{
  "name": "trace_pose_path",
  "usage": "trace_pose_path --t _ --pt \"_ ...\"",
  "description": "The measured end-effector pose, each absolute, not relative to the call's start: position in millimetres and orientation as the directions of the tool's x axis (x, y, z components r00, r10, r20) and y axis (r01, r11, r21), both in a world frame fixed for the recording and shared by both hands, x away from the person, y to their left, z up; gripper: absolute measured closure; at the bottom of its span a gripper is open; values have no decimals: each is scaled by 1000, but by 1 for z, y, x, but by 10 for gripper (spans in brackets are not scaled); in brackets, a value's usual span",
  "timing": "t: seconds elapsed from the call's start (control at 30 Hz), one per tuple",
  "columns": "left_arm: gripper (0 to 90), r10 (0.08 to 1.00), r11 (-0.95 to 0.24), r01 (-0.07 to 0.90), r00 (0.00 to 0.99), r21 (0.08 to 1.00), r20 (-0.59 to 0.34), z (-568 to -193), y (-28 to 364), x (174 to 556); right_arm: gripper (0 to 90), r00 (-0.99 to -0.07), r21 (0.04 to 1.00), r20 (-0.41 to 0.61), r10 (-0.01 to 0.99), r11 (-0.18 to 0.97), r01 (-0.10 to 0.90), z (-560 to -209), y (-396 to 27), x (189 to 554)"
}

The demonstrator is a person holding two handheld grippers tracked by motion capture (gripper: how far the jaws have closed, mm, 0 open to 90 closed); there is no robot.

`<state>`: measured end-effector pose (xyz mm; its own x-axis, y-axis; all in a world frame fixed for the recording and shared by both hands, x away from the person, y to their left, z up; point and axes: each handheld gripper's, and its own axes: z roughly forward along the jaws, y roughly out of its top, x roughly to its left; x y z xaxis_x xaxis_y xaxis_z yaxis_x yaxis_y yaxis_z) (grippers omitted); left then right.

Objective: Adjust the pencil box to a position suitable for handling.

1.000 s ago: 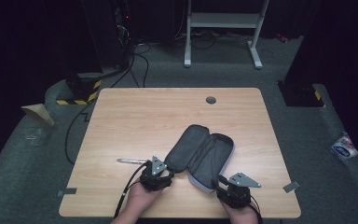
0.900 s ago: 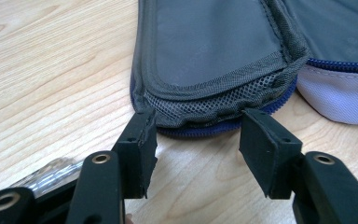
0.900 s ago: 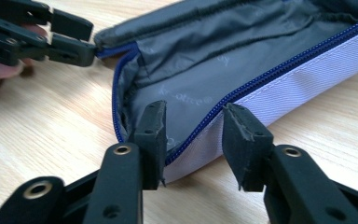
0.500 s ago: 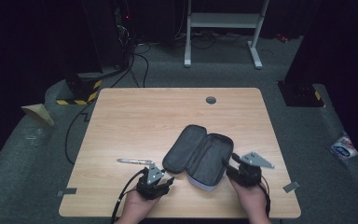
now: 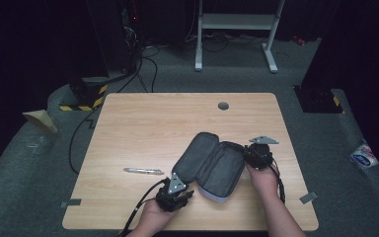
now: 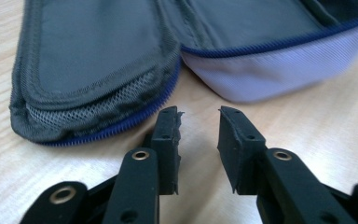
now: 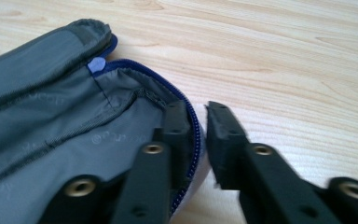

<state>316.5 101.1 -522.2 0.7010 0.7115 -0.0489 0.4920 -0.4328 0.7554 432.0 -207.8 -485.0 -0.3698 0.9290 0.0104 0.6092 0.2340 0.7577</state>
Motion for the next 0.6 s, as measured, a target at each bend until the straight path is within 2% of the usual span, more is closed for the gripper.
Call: trace_pose_path --t 0.13,0.2,0.27,0.37,0.6 --pt "707 735 -407 513 675 756 -62 -522 107 328 832 -368 771 2 930 234 593 -485 -213 411" --pt "711 747 -392 522 661 758 -68 -523 111 334 829 -369 797 12 930 214 565 -486 -218 385" --pt "713 757 -386 523 650 759 -63 -523 113 338 829 -372 803 15 928 210 557 -486 -220 378" --pt "713 775 -367 535 628 761 -68 -522 119 343 826 -379 827 44 924 179 532 -489 -226 348" --pt "676 781 -341 527 620 779 -77 -513 128 334 796 -387 843 62 920 159 514 -497 -228 326"
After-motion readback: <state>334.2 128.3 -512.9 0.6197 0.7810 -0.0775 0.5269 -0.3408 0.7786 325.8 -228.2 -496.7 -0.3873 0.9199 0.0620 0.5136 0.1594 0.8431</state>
